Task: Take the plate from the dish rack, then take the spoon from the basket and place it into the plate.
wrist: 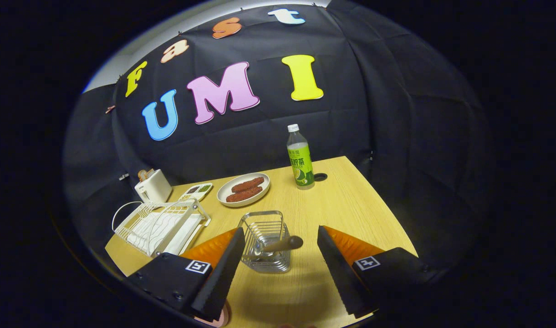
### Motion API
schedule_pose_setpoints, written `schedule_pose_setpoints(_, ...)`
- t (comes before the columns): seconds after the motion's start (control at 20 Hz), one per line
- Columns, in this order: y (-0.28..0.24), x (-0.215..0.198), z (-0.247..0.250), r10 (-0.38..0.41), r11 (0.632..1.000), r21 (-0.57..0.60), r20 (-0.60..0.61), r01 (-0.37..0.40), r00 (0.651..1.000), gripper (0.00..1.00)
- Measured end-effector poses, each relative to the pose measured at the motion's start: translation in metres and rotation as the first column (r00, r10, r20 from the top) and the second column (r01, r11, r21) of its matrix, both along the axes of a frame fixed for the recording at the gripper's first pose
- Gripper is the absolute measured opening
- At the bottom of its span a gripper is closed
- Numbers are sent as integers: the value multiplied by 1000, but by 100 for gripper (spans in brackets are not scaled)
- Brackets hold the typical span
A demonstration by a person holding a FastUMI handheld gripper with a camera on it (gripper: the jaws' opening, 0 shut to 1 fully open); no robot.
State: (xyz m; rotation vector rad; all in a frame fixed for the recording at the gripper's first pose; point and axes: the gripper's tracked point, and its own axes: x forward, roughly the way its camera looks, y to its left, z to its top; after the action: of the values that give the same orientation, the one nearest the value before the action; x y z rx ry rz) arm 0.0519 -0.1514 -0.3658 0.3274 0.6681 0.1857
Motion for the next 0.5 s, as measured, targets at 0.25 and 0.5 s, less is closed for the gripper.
schedule_pose_setpoints(0.25, -2, 27, -15, -1, 1000, -25, 53, 2, 999, 83)
schedule_pose_setpoints(0.5, 7, 27, -14, 41, 998, -40, 90, -37, 995, 61)
